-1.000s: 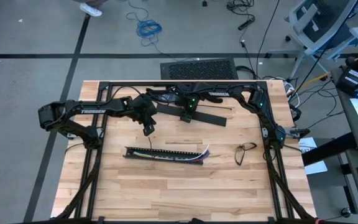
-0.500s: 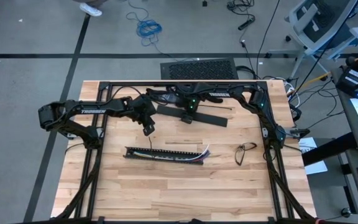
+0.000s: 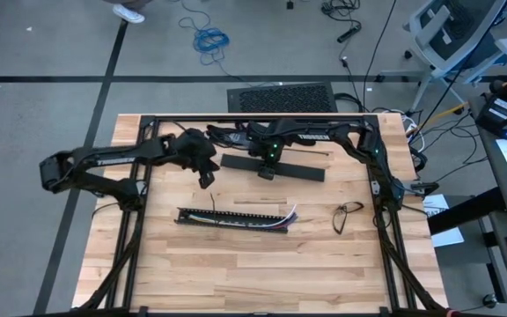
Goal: Ziptie cables
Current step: Close the black cable duct
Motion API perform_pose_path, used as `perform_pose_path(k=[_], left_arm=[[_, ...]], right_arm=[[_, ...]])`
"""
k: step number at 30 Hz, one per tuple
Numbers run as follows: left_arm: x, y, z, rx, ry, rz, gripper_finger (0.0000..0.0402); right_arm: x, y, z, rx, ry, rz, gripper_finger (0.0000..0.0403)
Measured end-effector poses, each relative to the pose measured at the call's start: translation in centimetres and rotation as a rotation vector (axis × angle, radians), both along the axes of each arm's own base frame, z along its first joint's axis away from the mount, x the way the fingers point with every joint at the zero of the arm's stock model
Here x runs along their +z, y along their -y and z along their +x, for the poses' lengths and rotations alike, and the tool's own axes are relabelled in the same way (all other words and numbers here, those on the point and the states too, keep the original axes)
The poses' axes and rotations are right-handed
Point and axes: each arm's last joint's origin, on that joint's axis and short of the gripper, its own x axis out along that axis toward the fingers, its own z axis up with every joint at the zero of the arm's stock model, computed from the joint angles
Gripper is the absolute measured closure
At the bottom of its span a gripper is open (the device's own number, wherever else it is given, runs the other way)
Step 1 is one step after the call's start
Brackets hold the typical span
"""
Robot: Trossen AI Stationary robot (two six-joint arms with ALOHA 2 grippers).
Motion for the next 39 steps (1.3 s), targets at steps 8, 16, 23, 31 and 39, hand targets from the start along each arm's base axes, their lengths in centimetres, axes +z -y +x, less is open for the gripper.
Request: perform_pose_path(k=[8,16,23,31,39], left_arm=[[3.3,0.6,-2.1,0.051,0.126,0.155,0.0401],[4.7,1.0,-3.4,0.073,0.152,0.257,0.0401],[4.7,1.2,-3.9,0.061,0.132,0.267,0.0401],[4.8,1.3,-4.2,0.038,0.125,0.292,0.0401],[4.7,1.4,-4.3,0.013,0.114,0.289,0.0401]], right_arm=[[3.1,-1.5,-1.4,0.021,-0.039,0.011,0.0182],[5.7,-3.6,-2.1,0.014,-0.042,0.015,0.0183],[6.2,-6.7,-1.6,0.007,-0.051,0.029,0.0183],[6.2,-12.0,-1.4,0.032,-0.128,0.055,0.0183],[6.2,-17.4,-1.9,0.123,-0.198,0.066,0.0180]])
